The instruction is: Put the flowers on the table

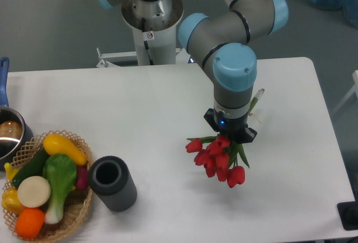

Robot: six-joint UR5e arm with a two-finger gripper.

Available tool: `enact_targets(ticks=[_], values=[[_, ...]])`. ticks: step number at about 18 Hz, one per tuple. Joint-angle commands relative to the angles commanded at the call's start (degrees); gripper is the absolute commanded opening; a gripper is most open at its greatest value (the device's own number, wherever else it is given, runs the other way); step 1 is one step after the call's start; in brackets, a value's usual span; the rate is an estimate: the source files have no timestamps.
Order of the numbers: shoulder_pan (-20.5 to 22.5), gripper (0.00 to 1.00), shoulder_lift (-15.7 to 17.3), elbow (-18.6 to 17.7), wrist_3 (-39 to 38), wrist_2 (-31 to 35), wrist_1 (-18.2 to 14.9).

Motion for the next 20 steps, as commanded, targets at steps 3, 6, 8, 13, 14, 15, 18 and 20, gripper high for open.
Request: enact_targets(ticks=[3, 6, 8, 13, 14, 15, 18, 20], values=[[-0.1, 0.04, 0.0, 0.2, -0.2, -0.2, 0.0], [-0.2, 0.06, 0.1, 0.7, -0.1, -0.3, -0.1], [-0.3, 0.06, -0.7, 0.4, -0.3, -0.1, 0.0], [-1.9, 0.06, -3.2, 0.1, -2.2, 0.1, 0.0], [-2.3, 0.06, -3.4, 0.1, -2.9, -0.3, 0.0], [-3.1, 0.06, -3.6, 0.1, -3.5, -0.4, 0.0], [-6.1, 0.06, -5.4, 0.0, -4.0, -0.4, 0.0], [-7.7, 0.08, -6.8, -0.1, -4.0, -0.4, 0.2]])
